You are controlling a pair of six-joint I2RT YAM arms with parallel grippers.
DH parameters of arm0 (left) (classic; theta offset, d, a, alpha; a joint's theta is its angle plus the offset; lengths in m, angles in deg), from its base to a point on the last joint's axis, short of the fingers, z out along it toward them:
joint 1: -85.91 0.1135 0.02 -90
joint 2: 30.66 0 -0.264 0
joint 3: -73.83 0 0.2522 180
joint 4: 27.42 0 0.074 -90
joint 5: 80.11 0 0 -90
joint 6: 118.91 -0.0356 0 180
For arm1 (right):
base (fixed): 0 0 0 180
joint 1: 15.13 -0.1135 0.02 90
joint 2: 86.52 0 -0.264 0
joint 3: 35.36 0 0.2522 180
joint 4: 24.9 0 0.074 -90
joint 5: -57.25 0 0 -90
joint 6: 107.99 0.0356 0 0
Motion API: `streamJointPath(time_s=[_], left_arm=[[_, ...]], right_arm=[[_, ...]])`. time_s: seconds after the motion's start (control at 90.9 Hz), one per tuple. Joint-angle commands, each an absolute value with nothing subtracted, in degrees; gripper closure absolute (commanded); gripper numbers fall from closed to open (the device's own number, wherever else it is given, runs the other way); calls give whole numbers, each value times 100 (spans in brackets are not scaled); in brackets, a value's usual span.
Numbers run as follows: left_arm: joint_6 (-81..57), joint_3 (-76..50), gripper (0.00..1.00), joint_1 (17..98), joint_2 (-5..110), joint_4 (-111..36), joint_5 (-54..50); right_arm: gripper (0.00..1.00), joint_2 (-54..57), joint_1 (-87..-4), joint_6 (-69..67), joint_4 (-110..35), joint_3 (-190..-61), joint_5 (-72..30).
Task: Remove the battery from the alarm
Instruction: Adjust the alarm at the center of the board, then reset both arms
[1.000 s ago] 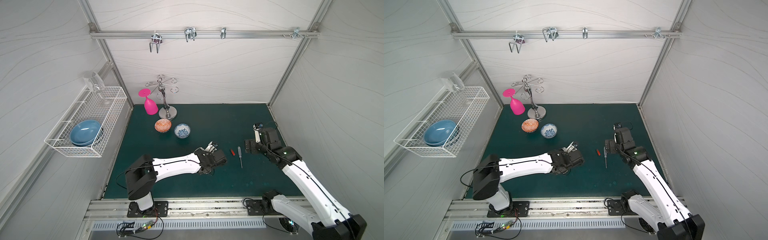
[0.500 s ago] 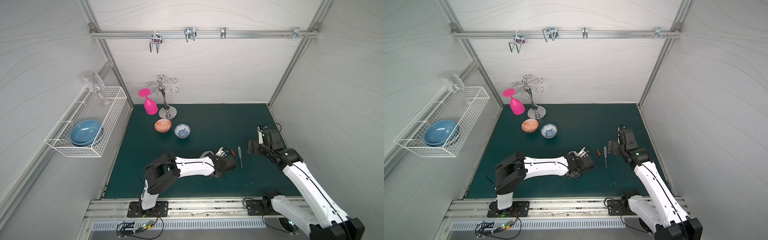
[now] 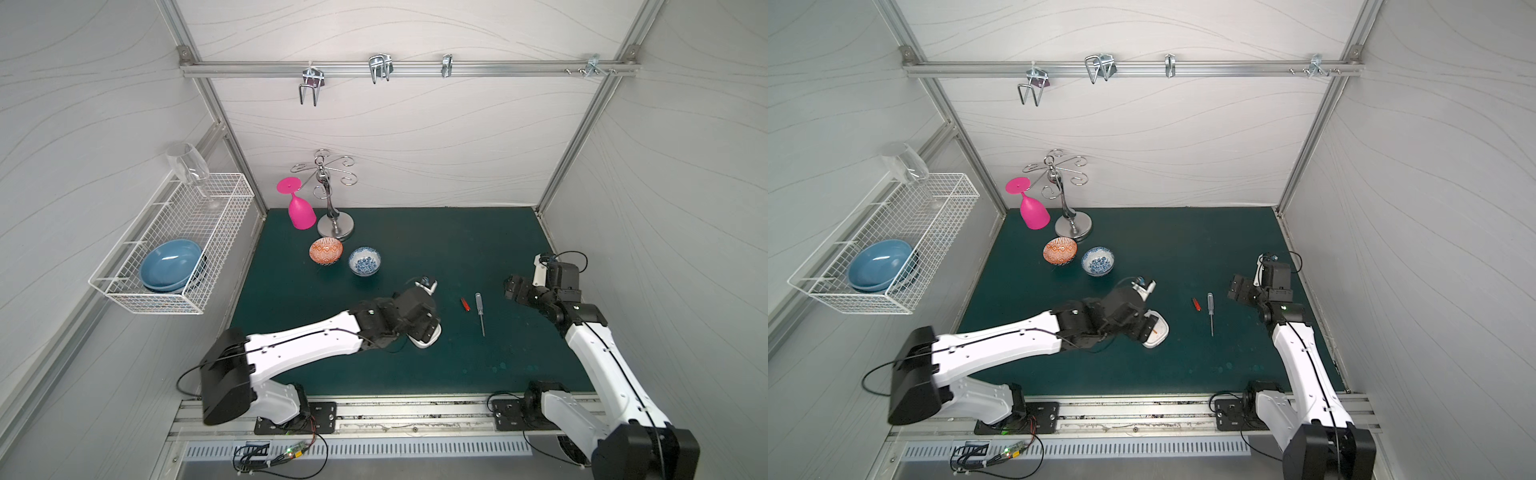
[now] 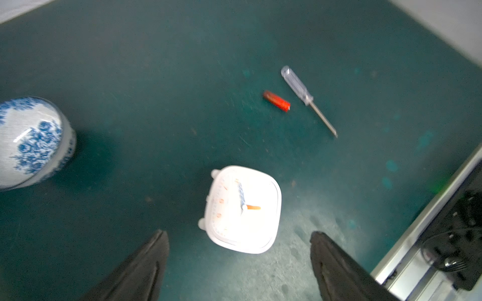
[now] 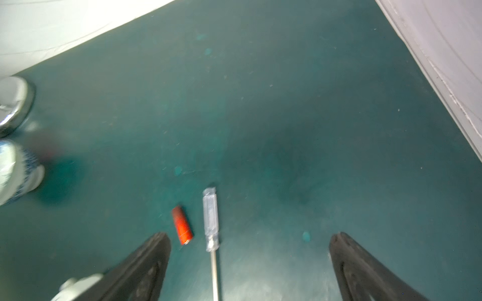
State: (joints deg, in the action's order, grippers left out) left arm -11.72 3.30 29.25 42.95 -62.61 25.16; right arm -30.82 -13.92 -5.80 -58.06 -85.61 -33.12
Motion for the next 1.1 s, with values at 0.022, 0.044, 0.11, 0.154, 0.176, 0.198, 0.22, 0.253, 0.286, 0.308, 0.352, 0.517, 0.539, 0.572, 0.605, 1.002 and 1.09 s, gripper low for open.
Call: streamJointPath(time_s=[0.022,0.044,0.11,0.154,0.176,0.198,0.22,0.253,0.286,0.308,0.352,0.517,0.539,0.572,0.605,1.002,1.09], left_arm=[[-1535,1200,1,4311,3288,-5505,2021],[-1581,1395,0,4590,3056,-5387,1994],[-1695,1843,0,5319,2465,-4960,1973],[-1770,2226,0,5739,2166,-4629,2102],[-1807,2405,0,5938,1984,-4448,2206],[-1833,2584,0,6146,1846,-4264,2298],[-1860,2754,0,6292,1715,-4082,2430],[-1887,2979,0,6580,1586,-3844,2624],[-1989,3208,0,6799,1444,-3595,2727],[-2059,3369,0,6924,1402,-3376,2788],[-2141,3586,0,7142,1349,-3124,3017],[-2446,4100,0,7732,1732,-2052,3236],[-2510,4161,0,7790,1878,-1857,3234],[-2571,4233,0,7882,2079,-1493,3192],[-2603,4289,0,7960,2344,-1165,3140],[-3275,4152,0,8343,5631,1564,1607],[-3291,4023,0,8407,5808,1494,1424]], right_arm=[[1,-2823,-1261,-792,-3840,-7876,-3878],[1,-2781,-1255,-805,-3576,-7775,-3971],[1,-2505,-1255,-800,-2648,-7416,-4115],[1,-2295,-1257,-792,-1834,-7199,-4135],[1,-2192,-1256,-787,-1506,-7118,-4114],[1,-2038,-1256,-788,-1209,-7050,-4083],[1,-1901,-1262,-818,-873,-6991,-4053],[1,-1655,-1287,-882,-399,-6893,-4020],[1,-1427,-1324,-972,76,-6813,-4008],[1,-1241,-1360,-1107,301,-6798,-4008],[1,-923,-1438,-1281,709,-6780,-4034],[1,181,-1521,-1482,1644,-6852,-3839],[1,271,-1517,-1489,1721,-6886,-3852],[1,216,-1517,-1475,1385,-7036,-3823],[1,145,-1511,-1445,886,-7225,-3849],[1,252,-1561,-1469,526,-7452,-3948],[1,255,-1565,-1471,529,-7452,-3952]])
